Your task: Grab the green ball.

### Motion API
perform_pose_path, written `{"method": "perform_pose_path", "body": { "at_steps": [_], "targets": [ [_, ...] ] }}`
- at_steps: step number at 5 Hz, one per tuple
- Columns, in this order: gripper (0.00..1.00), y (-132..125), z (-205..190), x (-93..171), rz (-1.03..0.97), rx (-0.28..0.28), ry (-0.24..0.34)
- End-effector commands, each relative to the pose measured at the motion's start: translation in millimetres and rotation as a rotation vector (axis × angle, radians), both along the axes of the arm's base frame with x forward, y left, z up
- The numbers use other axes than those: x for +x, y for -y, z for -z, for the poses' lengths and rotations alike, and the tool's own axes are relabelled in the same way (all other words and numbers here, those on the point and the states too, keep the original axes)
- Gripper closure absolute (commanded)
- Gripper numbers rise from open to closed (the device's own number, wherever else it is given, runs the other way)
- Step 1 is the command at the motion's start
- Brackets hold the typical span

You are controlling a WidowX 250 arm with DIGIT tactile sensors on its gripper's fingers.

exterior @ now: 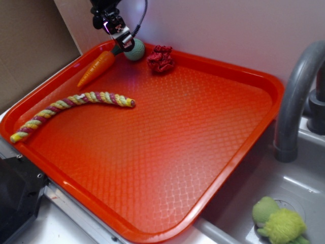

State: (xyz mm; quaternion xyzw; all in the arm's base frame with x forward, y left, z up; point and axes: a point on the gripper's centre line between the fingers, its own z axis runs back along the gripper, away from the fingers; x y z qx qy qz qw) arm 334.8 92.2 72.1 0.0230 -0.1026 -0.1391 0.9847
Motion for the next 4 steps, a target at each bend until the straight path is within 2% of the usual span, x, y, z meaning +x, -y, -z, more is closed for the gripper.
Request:
{"method": "perform_pose_path", "body": {
  "at_steps": [1,3,4],
  "targets": [
    [0.0,4.4,-21.4,7.0,0.01,0.022,0.064],
    [0.0,-0.6,-6.5,11.3,0.038,0.0,0.072],
    [0.0,-6.3,12.1,15.7,0.052,0.001,0.029]
  ]
}}
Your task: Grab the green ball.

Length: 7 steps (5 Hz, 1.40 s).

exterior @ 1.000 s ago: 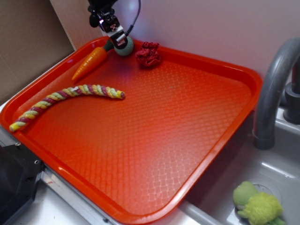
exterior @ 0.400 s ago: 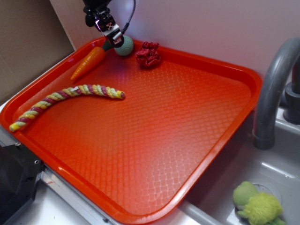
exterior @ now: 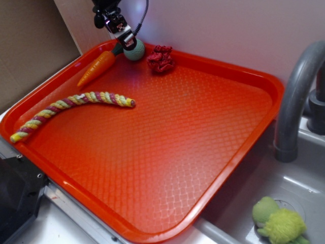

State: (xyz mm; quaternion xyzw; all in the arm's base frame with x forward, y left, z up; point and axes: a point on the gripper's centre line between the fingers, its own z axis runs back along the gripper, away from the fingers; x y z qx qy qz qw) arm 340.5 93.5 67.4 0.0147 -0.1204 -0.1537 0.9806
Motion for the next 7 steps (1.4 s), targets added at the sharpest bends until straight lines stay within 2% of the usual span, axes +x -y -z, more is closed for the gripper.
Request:
{"method": "perform_pose_path", "body": {
  "at_steps": [1,2,4,6,7],
  "targets": [
    [0.0,-6.0,14.9,14.4,0.024,0.04,-0.026],
    [1.0,-6.1,21.4,15.9,0.022,0.052,-0.028],
    [1.0,-2.3,22.5,16.9,0.011,0.065,-0.045],
    [1.0,18.4,5.6,3.8,0.061,0.083,-0.056],
    [0.0,21.2,-7.1,1.0,0.07,0.097,-0.046]
  ]
}}
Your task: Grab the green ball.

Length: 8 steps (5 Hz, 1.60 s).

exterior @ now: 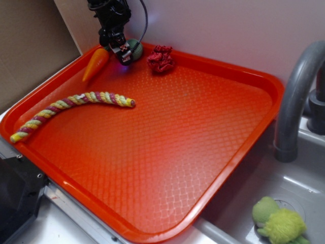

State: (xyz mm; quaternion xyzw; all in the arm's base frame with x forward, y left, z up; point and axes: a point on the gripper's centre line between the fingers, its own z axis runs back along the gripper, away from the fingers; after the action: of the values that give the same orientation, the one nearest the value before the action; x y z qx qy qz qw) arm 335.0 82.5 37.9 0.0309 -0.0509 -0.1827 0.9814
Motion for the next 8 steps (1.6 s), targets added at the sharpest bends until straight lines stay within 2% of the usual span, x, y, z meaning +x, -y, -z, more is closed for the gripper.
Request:
{"method": "perform_pose_path", "body": {
  "at_steps": [1,5,6,7,8],
  "targets": [
    [0.0,7.4,-40.8,11.7,0.029,0.03,0.092],
    [0.0,13.8,-11.3,31.7,0.085,-0.009,0.065],
    [0.0,18.9,2.3,34.5,0.116,-0.016,0.028],
    [1.0,26.4,9.7,28.1,0.129,-0.032,0.011],
    [1.0,28.7,5.1,24.8,0.133,-0.021,0.012]
  ]
}}
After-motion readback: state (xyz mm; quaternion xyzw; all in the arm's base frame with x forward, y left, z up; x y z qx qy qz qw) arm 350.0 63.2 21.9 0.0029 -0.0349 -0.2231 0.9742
